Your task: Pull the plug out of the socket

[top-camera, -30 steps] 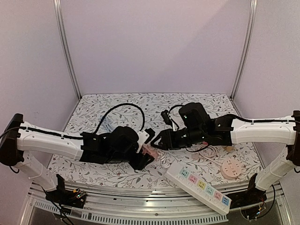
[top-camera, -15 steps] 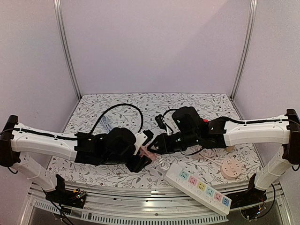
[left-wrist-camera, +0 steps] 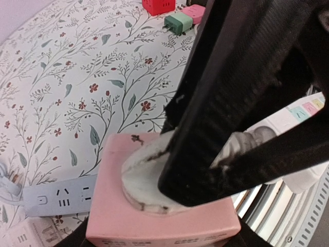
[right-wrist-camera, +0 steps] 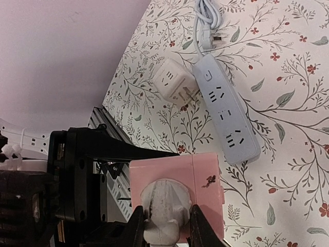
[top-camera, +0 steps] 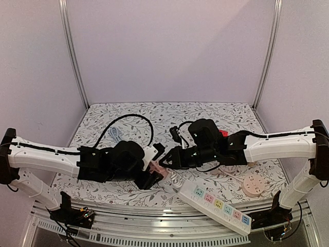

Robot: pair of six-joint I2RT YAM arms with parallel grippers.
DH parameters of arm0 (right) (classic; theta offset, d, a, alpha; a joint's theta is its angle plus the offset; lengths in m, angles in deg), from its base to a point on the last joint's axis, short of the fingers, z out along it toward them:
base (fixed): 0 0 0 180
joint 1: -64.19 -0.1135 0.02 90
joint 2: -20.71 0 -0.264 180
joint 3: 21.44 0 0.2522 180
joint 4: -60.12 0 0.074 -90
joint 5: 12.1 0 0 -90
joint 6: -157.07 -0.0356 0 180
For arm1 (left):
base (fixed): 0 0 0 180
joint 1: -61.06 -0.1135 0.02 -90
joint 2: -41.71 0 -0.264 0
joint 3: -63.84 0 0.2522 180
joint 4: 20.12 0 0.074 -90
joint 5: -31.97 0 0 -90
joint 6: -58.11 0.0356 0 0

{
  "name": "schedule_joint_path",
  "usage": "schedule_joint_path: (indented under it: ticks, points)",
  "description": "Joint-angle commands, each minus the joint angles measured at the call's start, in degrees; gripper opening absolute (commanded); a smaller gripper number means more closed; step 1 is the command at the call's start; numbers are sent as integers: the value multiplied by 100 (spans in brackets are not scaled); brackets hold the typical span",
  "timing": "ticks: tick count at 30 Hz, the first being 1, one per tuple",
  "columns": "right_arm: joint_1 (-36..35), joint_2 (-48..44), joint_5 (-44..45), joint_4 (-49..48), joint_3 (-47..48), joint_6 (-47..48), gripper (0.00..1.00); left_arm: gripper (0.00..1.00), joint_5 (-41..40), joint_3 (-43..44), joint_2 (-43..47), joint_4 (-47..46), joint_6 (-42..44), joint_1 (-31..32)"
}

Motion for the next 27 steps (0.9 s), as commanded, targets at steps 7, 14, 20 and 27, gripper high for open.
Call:
schedule_joint_path:
  ticks: [7,14,20,27]
  points:
    - [272,-296,-64,-611,-648,-940,0,22,-238,-101,29,-239,312,116]
    - [266,-398,-107,-615,-674,-909,0,21,-307,-206,72,-253,280,115]
    - [140,-375,-183,35,-433,-331,5,18,119,30,-48,-194,264,96]
    - [-49,-392,131,744,-379,5,32,16,433,167,-99,-220,175,19]
